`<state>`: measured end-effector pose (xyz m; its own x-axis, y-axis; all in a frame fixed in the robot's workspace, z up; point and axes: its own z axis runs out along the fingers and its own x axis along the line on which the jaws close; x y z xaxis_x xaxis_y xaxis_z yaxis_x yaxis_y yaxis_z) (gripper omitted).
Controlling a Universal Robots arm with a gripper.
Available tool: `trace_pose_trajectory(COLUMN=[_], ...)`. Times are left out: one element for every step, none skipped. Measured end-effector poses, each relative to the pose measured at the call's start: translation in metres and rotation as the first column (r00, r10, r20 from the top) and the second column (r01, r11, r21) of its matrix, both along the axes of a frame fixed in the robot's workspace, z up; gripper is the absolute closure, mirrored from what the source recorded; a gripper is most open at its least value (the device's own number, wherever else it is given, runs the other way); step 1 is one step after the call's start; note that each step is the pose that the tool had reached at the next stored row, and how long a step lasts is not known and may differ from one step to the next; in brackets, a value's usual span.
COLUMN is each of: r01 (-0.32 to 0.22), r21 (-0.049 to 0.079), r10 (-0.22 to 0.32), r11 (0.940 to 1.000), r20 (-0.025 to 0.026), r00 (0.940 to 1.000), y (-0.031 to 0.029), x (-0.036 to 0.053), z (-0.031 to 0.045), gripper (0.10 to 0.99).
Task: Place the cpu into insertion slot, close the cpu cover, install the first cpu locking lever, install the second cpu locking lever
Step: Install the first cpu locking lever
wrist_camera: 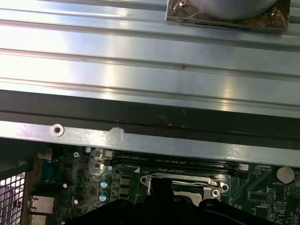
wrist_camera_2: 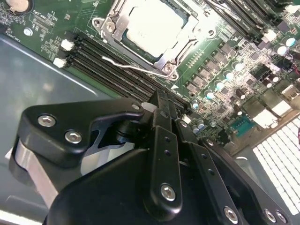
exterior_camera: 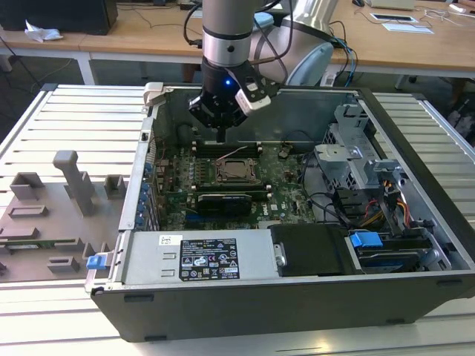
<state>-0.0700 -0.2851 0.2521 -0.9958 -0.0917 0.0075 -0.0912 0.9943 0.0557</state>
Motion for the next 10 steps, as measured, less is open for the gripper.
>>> trace_pose_trajectory(r01=[0.0,0.001,0.002,0.003,0.003,0.003,0.003,0.004,0.004,0.003], r21=[0.0,0.0,0.0,0.0,0.001,0.001,0.001,0.001,0.001,0.001], r10=[0.0,-0.001,-0.002,-0.003,-0.003,-0.003,-0.003,-0.004,-0.004,-0.003], r11=[1.0,1.0,1.0,1.0,1.0,1.0,1.0,1.0,1.0,1.0], r20=[0.0,-0.0001,0.0,0.0,-0.0002,-0.0002,-0.0001,-0.0001,0.0,0.0], r00=[1.0,1.0,1.0,1.0,1.0,1.0,1.0,1.0,1.0,1.0], y=[0.0,0.0,0.0,0.0,0.0,0.0,0.0,0.0,0.0,0.0], x=[0.0,0.0,0.0001,0.0,0.0,0.0,0.0,0.0,0.0001,0.0], z=[-0.0015,-0.0038,-0.0046,-0.0048,-0.0049,-0.0049,-0.005,-0.005,-0.005,-0.005], gripper=[0.98,0.98,0.98,0.98,0.98,0.98,0.98,0.98,0.98,0.98])
